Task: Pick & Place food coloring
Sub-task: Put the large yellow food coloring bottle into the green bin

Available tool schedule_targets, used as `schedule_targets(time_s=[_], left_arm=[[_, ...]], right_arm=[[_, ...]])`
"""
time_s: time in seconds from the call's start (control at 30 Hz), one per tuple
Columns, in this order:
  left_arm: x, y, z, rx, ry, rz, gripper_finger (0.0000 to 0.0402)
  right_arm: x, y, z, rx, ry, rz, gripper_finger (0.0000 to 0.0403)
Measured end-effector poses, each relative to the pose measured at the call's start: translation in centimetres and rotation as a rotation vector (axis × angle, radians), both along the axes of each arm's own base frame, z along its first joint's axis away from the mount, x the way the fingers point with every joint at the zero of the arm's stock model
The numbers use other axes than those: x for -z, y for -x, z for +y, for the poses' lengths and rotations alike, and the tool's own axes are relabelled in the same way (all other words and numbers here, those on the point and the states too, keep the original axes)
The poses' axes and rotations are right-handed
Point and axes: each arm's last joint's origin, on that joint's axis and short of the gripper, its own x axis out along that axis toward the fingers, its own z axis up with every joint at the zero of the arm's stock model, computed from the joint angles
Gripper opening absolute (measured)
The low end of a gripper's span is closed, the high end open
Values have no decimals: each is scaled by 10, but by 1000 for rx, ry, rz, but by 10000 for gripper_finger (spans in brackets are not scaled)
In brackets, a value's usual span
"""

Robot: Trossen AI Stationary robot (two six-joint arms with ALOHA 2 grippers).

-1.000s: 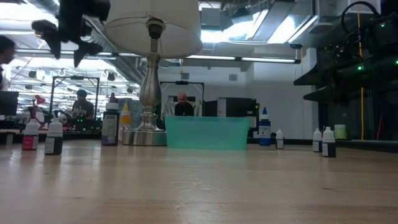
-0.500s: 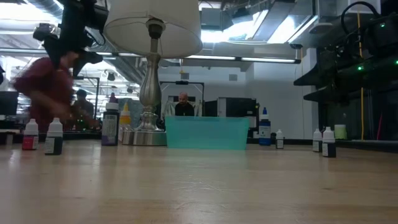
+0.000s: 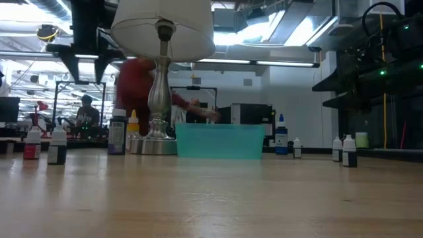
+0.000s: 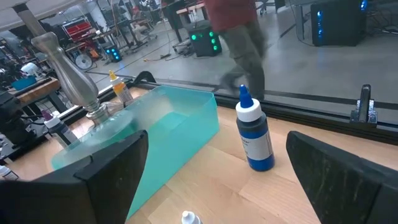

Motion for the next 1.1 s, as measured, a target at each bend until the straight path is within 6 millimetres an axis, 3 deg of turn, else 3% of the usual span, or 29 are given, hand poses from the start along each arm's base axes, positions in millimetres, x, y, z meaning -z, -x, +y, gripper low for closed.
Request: schedule_targets(time_s=[0.2,0.53,0.83,1.1], left_arm=[[5,-18,15,164,17,-157,273],[23,-29,43,170,9,-124,273],[31,-18,60,131,-10,-51,270],[48,-40,78,291,-27,-64,270]], right_arm=[[0,0,0,0,0,0,382],[0,0,0,0,0,1,382],[0,0,0,0,0,0,382],[0,0,0,0,0,0,382]])
